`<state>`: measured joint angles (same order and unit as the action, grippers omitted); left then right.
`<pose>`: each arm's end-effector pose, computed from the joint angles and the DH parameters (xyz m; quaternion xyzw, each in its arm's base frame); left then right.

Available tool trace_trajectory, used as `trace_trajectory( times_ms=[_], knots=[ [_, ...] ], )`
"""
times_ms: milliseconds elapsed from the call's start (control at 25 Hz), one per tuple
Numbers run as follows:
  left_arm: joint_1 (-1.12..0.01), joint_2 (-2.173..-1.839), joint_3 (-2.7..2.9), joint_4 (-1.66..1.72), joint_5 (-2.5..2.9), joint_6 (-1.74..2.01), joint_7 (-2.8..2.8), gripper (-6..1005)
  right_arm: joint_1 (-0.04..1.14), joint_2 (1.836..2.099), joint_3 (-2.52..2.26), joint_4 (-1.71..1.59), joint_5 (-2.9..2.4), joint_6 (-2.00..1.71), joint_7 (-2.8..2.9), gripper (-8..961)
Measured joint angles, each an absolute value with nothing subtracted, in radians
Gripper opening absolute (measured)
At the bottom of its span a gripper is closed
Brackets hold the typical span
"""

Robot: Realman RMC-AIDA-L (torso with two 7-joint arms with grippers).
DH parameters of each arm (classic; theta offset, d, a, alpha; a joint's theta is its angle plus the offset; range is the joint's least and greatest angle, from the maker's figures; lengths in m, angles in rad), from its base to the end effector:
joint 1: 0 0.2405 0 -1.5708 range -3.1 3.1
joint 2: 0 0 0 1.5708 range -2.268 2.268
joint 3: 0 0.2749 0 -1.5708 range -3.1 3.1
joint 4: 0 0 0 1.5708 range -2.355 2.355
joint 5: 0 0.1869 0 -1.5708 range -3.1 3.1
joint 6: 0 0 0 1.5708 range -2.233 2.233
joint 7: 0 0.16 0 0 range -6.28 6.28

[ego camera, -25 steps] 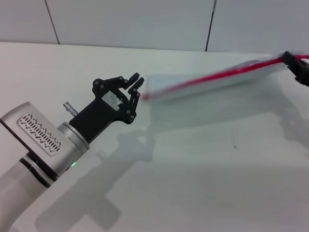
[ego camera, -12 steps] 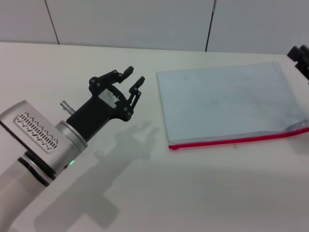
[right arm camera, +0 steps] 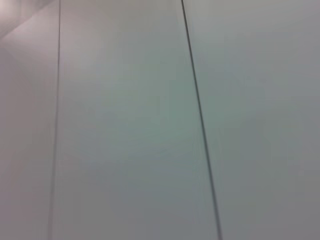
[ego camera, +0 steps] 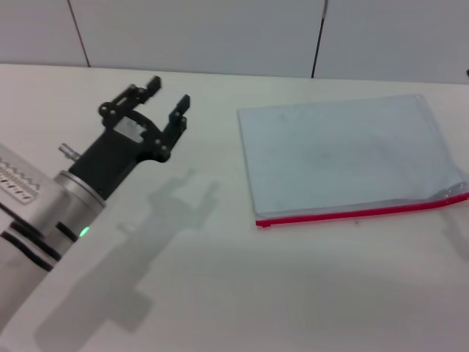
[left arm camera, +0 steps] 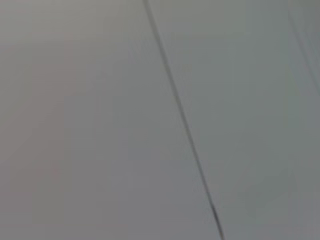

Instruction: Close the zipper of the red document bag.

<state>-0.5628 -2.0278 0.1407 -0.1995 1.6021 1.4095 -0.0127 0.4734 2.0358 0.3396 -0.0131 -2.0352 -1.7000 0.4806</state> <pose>-0.2606 0.3414 -0.0339 -0.7875 -0.0537 -0.3374 0.5130 0.2732 0.3160 0.0264 -0.7183 0.1107 0.4895 0.4818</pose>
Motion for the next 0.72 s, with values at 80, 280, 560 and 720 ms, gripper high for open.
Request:
trace_trajectory(
  times_ms=[80,280,560,720],
  knots=[
    [-0.554,-2.028,0.141,-0.179,1.592,1.434,-0.059,375,0.466,2.037,0.369,0.015,-2.035,-1.689,0.421,689],
    [-0.537,-2.024,0.141,-0.130,1.559,1.493,-0.211,529,0.445,2.040,0.407,0.065,-2.034,-1.679,0.334,721],
    [-0.527,-2.019,0.141,-0.088,1.549,1.527,-0.375,539,0.439,2.043,0.418,0.083,-2.025,-1.678,0.302,715],
    [-0.525,-2.018,0.140,-0.081,1.548,1.558,-0.409,537,0.439,2.043,0.415,0.084,-2.024,-1.677,0.304,714]
  ],
)
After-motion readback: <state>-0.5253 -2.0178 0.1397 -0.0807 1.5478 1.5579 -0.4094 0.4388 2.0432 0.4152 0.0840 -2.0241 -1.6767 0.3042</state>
